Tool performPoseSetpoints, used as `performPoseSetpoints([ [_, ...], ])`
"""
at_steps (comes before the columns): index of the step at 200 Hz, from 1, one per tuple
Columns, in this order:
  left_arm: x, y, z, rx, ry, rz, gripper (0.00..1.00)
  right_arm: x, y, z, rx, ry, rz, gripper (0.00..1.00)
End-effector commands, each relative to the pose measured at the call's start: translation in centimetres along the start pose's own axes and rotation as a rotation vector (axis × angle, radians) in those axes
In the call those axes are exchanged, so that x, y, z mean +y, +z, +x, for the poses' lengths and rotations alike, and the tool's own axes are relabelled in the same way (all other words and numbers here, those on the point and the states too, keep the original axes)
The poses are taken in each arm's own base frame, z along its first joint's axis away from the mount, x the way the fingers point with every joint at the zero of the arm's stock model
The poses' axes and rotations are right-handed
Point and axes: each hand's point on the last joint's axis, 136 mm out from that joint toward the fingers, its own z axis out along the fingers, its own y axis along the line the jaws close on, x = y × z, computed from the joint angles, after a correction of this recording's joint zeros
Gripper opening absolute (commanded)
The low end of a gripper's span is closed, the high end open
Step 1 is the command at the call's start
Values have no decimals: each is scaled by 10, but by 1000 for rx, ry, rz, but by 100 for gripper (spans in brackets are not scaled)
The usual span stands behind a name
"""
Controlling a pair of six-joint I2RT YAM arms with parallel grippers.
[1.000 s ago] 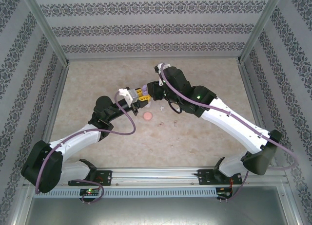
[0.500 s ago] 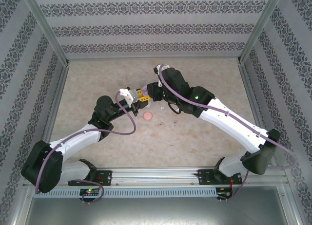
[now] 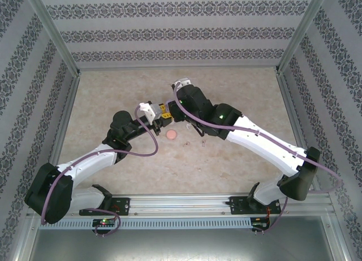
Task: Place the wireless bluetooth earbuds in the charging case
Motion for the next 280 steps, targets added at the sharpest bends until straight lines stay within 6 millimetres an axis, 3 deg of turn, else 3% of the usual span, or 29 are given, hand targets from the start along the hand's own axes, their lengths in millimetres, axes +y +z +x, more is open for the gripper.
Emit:
performPoseSetpoints([
  [1, -4, 2, -42, -119, 59, 20, 0, 8, 8, 19, 73, -53, -3, 25],
  [27, -4, 2, -40, -114, 53, 20, 0, 5, 4, 10, 48, -29, 11, 31],
  [71, -4, 1, -40, -116, 49, 20, 0, 1, -5, -11, -3, 45, 0, 52],
  [96, -5, 2, -37, -109, 44, 18, 0, -1, -23, -32, -75, 106, -36, 60],
  [129, -5, 1, -32, -99, 40, 18, 0, -2, -46, -52, -110, 171, -113, 62],
  [147, -7, 1, -30, -92, 40, 25, 0, -6, -41, -55, -68, 206, -146, 56],
  [172, -7, 1, -29, -82, 44, 28, 0, -10, -21, -55, 15, 262, -201, 31],
  [193, -8, 2, -28, -70, 34, 36, 0, -9, 1, -53, 82, 291, -239, 20],
  [238, -8, 3, -30, -71, 24, 38, 0, 2, 36, -38, 206, 281, -273, 17],
  [260, -6, 3, -29, -68, 14, 28, 0, 4, 30, -26, 236, 282, -281, 16],
  [280, -3, 3, -28, -67, 10, 9, 0, 3, 12, -10, 262, 274, -282, 14],
])
